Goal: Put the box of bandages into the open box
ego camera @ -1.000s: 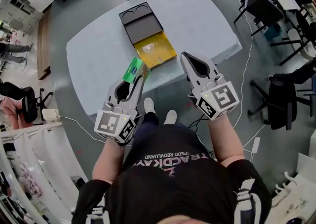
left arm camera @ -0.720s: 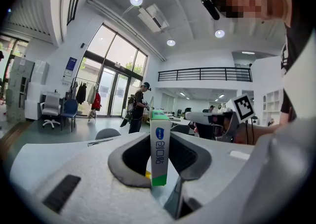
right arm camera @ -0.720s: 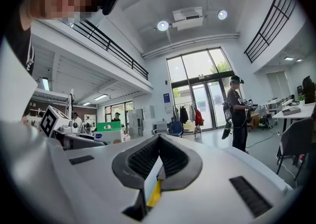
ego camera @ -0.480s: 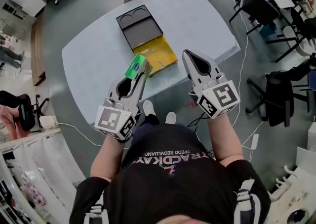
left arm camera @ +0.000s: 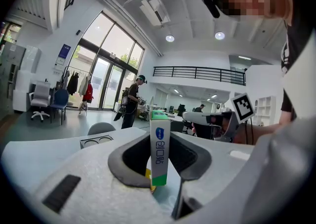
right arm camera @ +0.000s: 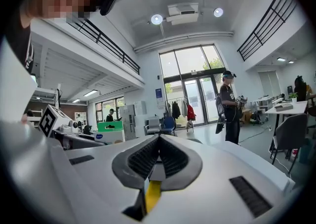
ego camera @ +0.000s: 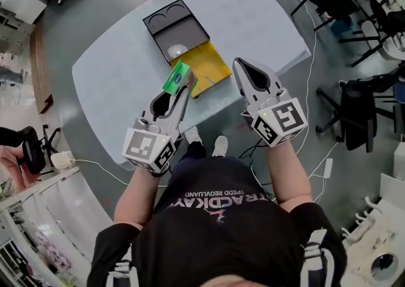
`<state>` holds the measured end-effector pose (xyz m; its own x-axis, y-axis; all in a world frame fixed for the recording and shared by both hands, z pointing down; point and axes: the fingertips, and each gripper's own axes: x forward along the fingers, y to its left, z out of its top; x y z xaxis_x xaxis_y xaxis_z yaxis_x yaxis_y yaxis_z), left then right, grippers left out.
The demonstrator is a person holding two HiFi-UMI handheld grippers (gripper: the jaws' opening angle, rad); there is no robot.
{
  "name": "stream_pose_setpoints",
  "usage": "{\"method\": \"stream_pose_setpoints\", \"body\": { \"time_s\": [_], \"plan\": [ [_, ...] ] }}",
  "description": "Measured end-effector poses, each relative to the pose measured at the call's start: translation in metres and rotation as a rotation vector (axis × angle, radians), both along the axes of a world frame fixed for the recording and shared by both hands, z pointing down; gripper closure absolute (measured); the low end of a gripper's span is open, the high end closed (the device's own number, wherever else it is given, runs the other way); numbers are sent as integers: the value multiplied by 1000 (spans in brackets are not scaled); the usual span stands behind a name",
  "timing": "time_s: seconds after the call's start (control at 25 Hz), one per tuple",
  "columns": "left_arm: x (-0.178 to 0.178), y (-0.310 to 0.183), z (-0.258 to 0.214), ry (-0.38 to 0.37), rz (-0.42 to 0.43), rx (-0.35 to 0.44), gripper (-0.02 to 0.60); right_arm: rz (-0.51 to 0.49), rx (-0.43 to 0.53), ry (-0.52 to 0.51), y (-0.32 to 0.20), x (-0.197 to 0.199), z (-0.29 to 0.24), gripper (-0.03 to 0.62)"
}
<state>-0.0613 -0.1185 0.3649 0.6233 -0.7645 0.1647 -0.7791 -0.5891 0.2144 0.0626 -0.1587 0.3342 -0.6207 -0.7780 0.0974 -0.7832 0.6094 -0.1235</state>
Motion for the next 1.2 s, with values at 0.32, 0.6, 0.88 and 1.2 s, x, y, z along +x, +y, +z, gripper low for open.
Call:
{"method": "stream_pose_setpoints", "body": {
  "time_s": [0.32, 0.6, 0.88, 1.2],
  "plan": [
    [4, -30, 33, 19, 47, -66, 477, 34, -50, 6, -24, -4, 26, 583],
    [9, -53, 79, 29, 68, -149, 477, 58, -94, 33, -38, -4, 59, 583],
    [14, -75, 127, 19, 79, -229, 477, 92, -151, 42, -53, -3, 93, 583],
    [20, -100, 184, 42, 82, -365, 477, 131, -215, 47, -66, 5, 121, 583]
  ]
}}
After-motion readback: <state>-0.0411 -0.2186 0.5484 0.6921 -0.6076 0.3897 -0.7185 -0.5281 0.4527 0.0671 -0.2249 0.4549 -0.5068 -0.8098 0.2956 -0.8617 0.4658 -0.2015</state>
